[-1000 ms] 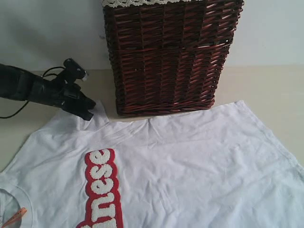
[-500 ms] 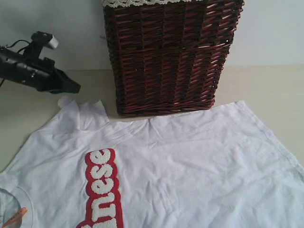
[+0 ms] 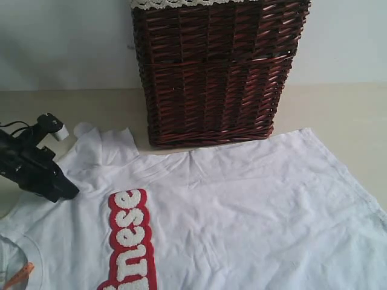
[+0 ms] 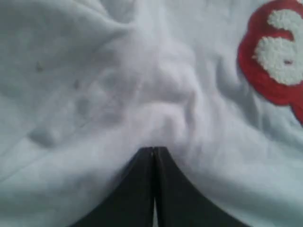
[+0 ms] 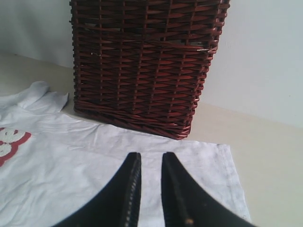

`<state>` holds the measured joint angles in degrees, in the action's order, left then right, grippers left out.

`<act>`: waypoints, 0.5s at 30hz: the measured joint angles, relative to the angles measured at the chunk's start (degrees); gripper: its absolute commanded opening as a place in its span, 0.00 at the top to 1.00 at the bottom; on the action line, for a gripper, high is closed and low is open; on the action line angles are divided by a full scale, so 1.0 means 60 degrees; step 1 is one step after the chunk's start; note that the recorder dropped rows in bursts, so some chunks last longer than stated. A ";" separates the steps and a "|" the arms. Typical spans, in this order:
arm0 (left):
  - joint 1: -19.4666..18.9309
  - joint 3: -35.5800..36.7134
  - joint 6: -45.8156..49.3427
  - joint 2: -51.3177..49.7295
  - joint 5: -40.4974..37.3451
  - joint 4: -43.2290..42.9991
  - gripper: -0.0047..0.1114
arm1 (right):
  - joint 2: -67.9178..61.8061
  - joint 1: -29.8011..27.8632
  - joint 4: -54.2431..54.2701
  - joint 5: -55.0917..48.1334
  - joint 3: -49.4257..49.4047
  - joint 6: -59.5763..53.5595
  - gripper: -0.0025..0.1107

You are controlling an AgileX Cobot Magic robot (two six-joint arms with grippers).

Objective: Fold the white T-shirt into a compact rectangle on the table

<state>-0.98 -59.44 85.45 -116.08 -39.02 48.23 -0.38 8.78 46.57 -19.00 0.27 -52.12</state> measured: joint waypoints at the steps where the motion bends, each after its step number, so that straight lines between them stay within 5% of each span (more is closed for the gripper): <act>1: 0.0000 0.0000 0.0043 0.0000 0.0219 0.0090 0.96 | 0.0000 0.0000 0.0000 0.0000 0.0000 0.0000 0.83; 15: 0.0070 -0.0427 0.0991 -0.0468 0.1499 0.0927 0.96 | 0.0000 0.0000 0.0000 0.0000 0.0000 0.0000 0.83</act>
<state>-0.55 -62.00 91.40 -118.89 -30.03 53.79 -0.38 8.78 46.57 -19.00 0.27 -52.12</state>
